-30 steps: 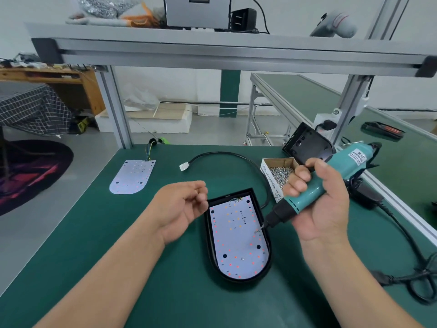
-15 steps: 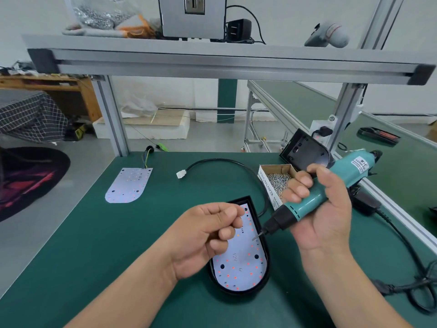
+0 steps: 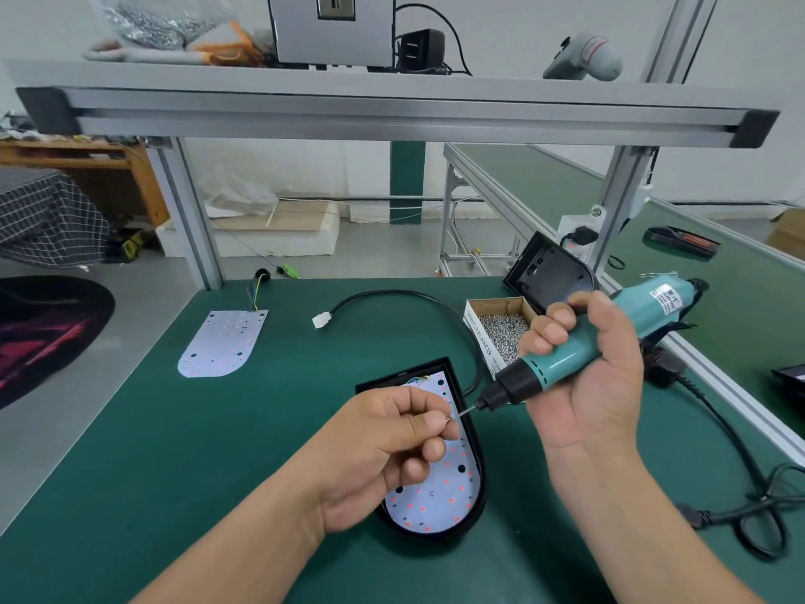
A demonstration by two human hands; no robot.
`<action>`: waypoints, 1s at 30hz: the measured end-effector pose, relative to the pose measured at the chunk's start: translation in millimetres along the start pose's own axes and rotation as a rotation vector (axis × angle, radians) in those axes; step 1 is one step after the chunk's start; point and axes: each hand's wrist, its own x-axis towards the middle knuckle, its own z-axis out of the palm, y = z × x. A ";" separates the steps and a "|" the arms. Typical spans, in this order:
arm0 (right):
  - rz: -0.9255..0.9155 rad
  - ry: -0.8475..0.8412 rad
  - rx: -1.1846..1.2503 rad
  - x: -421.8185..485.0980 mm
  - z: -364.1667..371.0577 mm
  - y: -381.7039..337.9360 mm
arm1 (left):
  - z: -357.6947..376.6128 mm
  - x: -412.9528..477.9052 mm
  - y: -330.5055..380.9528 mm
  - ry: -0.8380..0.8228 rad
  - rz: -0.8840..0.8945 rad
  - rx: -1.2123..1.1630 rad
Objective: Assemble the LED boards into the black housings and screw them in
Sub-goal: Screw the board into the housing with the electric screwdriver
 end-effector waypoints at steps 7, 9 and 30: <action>-0.001 -0.024 -0.025 -1.3 0.3 2.2 | 1.8 0.3 -2.1 -0.003 -0.012 -0.008; 0.002 -0.028 -0.034 -1.9 1.0 3.3 | 1.2 0.2 -2.0 -0.003 -0.011 -0.005; 0.068 -0.042 -0.101 -5.2 2.0 9.3 | 0.7 -2.7 -2.2 0.000 0.077 0.202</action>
